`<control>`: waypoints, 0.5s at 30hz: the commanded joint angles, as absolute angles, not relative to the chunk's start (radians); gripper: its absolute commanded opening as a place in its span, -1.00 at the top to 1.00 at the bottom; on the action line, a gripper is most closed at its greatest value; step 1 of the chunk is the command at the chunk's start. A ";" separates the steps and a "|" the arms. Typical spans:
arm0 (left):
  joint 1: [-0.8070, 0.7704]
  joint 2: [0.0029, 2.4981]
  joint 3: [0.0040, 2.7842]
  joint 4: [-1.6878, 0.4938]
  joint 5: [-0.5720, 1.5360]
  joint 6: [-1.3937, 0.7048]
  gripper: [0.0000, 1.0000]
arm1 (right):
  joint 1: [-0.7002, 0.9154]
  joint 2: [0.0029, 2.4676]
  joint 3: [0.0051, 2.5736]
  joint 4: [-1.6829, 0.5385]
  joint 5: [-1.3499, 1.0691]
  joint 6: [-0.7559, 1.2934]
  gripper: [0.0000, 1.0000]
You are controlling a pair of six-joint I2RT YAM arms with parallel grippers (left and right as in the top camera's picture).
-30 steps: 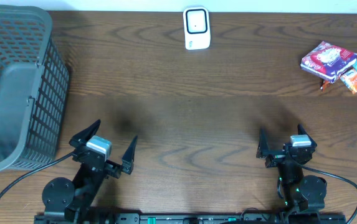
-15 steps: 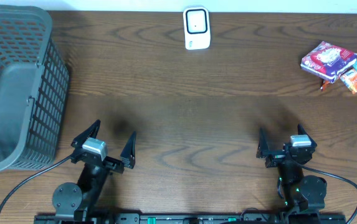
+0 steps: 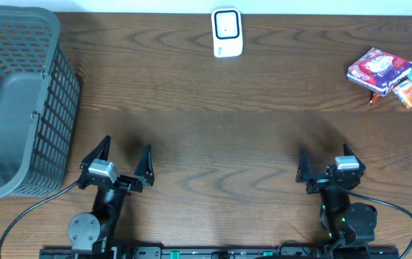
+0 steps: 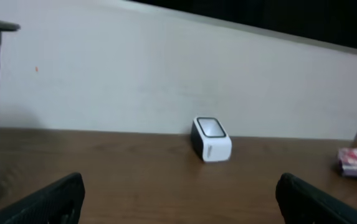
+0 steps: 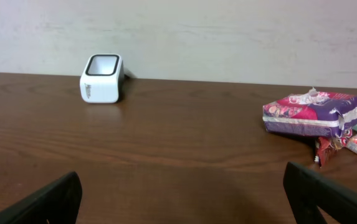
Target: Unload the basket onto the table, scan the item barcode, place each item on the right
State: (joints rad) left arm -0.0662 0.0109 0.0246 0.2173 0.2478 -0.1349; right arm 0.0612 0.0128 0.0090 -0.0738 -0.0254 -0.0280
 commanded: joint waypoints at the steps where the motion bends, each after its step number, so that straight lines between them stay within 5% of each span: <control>1: -0.061 0.001 0.004 0.233 0.220 -0.145 -0.96 | 0.065 0.006 0.006 -0.076 -0.021 -0.039 -0.98; 15: -0.061 0.001 0.004 0.088 0.145 -0.228 -0.96 | 0.065 0.006 0.006 -0.076 -0.021 -0.039 -0.98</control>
